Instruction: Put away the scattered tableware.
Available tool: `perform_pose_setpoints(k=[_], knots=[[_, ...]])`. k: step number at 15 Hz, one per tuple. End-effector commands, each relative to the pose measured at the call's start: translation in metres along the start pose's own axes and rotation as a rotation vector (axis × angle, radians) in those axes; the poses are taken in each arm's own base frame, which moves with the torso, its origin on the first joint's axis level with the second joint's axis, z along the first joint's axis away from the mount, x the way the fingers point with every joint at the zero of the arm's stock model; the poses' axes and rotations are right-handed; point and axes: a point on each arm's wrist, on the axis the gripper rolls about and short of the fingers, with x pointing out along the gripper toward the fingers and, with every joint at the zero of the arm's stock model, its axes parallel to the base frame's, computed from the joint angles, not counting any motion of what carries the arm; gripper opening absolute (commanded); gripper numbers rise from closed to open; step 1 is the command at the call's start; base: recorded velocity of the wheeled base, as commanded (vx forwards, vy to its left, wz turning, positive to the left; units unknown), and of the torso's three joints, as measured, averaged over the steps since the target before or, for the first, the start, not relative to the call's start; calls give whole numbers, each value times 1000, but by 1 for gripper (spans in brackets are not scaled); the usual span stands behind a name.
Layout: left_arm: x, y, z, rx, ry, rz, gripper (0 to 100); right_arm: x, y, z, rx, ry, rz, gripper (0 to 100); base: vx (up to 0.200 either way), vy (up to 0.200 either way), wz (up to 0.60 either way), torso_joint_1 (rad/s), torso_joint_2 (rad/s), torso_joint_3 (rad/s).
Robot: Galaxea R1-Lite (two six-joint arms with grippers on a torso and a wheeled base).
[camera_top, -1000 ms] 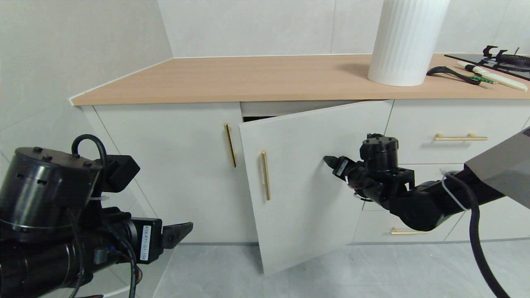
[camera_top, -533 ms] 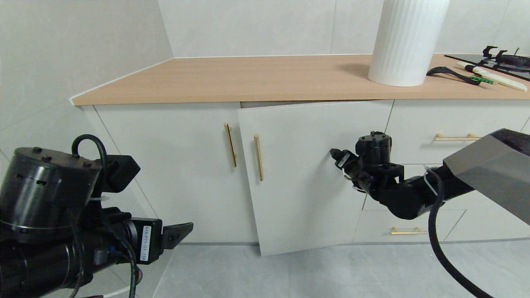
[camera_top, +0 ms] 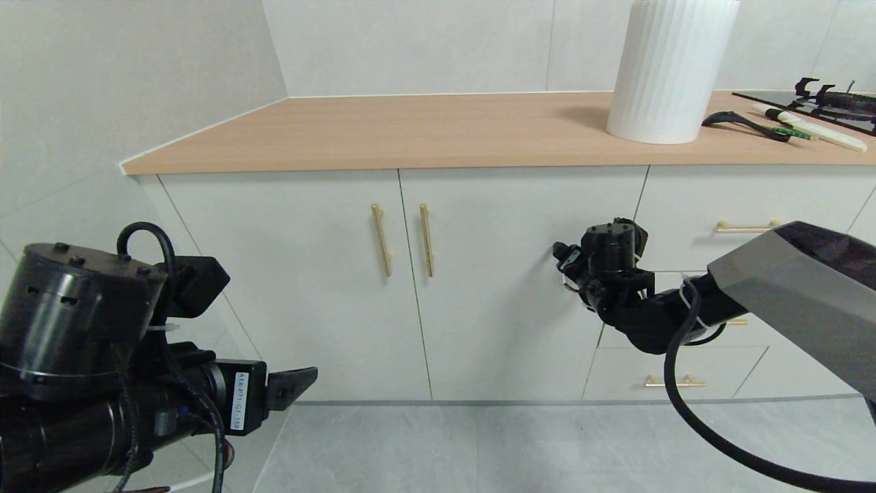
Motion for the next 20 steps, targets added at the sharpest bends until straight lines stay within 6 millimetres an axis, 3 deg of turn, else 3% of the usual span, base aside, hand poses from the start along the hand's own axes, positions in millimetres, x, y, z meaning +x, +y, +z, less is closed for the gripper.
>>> perform_pose_setpoints(k=[1, 2, 4, 5, 6, 8, 11, 13, 15, 18, 20], knots=[[0, 0, 0, -1, -1, 0, 100, -12, 1, 6, 1, 15, 13, 100, 0, 0, 0, 0, 0, 0], [-1, 0, 0, -1, -2, -1, 100, -25, 2, 8, -5, 60, 43, 100, 0, 0, 0, 0, 0, 0], [0, 0, 0, -1, -1, 0, 100, -94, -8, 24, -26, 364, 284, 100, 0, 0, 0, 0, 0, 0], [-1, 0, 0, -1, -2, -1, 100, -122, -13, 36, -26, 479, 414, 100, 0, 0, 0, 0, 0, 0], [-1, 0, 0, -1, -2, -1, 100, -136, -16, 46, -30, 535, 502, 100, 0, 0, 0, 0, 0, 0], [-1, 0, 0, -3, -2, -1, 100, -145, -18, 55, -63, 522, 536, 100, 0, 0, 0, 0, 0, 0], [-2, 1, 0, -4, -5, -2, 100, -150, -23, 51, -178, 485, 519, 100, 0, 0, 0, 0, 0, 0], [-6, 2, 1, -8, -21, -7, 100, -154, -21, 46, -283, 412, 470, 100, 0, 0, 0, 0, 0, 0], [-13, 4, 2, -14, -47, -19, 100, -164, -15, 56, -313, 319, 432, 100, 0, 0, 0, 0, 0, 0], [-34, 12, 4, -55, -168, -55, 100, -221, -31, 92, -409, 155, 420, 100, 0, 0, 0, 0, 0, 0], [-35, 13, 0, -28, -221, -63, 100, -249, -41, 118, -387, 18, 369, 100, 0, 0, 0, 0, 0, 0]])
